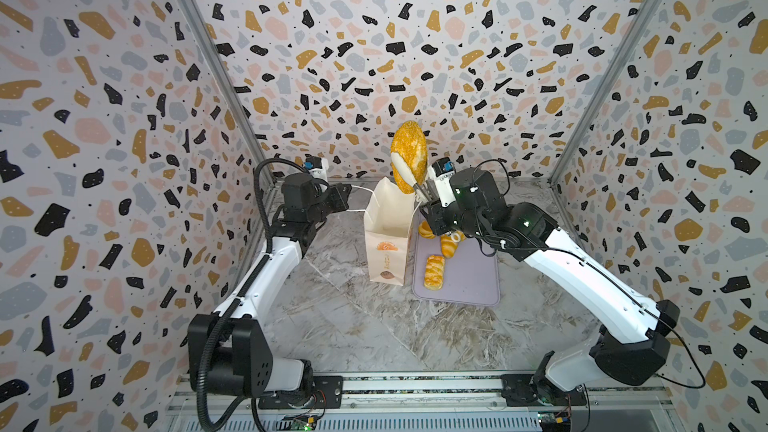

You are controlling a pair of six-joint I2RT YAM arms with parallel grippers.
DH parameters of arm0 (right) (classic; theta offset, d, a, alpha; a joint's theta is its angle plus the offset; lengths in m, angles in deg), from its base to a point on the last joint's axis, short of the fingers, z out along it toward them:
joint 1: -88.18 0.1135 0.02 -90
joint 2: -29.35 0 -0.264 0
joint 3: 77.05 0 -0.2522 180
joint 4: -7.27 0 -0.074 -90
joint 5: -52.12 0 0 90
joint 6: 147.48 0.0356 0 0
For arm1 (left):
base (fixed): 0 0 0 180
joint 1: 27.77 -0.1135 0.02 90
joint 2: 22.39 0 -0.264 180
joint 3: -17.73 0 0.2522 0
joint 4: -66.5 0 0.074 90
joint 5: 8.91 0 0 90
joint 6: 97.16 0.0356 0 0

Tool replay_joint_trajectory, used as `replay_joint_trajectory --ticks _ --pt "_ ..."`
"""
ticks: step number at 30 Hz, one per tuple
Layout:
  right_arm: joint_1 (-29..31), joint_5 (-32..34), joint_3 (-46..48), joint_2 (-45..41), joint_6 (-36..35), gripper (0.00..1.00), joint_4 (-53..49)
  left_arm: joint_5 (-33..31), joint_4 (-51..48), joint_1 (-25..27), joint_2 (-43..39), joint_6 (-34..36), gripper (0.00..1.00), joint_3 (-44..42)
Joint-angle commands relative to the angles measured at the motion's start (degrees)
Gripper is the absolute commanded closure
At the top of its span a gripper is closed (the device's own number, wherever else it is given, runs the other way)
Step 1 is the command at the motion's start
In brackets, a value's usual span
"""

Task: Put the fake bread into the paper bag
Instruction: 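Lower the sesame loaf into the bag opening with the right gripper's tongs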

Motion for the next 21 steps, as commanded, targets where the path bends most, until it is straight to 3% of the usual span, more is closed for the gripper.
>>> replay_joint_trajectory --ticks 1,21 --pt "0.75 1.44 -3.42 -1.18 -0.41 0.68 3.41 1.05 1.30 0.24 -0.97 0.73 1.00 -0.24" --pt "3.13 0.77 0.21 0.50 0.92 0.67 5.64 1.16 1.30 0.24 -1.00 0.68 1.00 -0.28"
